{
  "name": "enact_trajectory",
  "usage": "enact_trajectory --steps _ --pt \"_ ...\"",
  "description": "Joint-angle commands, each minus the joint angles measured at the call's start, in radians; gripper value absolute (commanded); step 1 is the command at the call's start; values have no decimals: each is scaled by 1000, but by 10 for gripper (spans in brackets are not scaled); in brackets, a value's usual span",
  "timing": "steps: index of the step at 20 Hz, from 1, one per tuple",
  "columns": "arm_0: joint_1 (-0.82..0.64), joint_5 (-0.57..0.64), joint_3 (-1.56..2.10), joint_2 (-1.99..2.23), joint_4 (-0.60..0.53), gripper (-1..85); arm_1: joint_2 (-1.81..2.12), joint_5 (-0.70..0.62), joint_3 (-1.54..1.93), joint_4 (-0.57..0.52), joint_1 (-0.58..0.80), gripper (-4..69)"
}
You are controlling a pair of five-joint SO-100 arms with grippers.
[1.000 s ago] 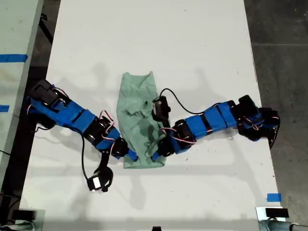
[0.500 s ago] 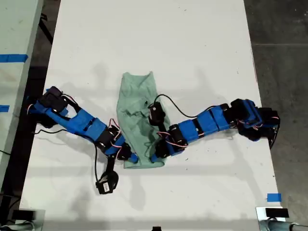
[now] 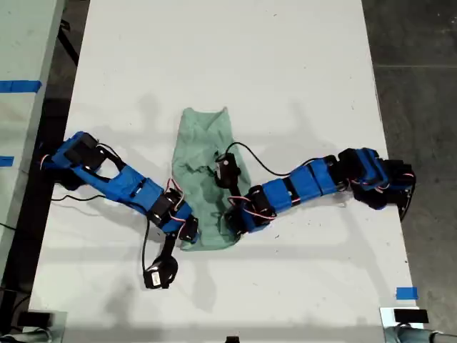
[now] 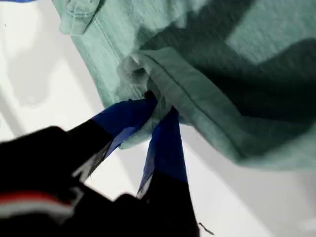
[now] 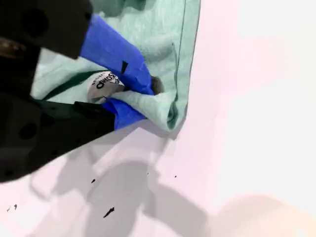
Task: Fold tshirt
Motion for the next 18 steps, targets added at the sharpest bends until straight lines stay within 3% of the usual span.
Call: enact_trajectory --steps 1,4,8,11,15,18 --pt "3 -5 -11 109 35 0 34 -29 -41 -15 -25 -14" --pt "54 12 -12 207 0 0 110 -28 -106 43 -67 -14" --pt "118 3 -17 330 -57 0 215 -28 -124 15 -117 -14" --pt "104 23 -15 374 -61 0 233 -61 -127 15 -80 -14" --pt "21 38 0 476 64 0 322 -164 -127 46 57 -14" --pt "-127 127 41 565 166 0 400 -258 -118 106 199 -14"
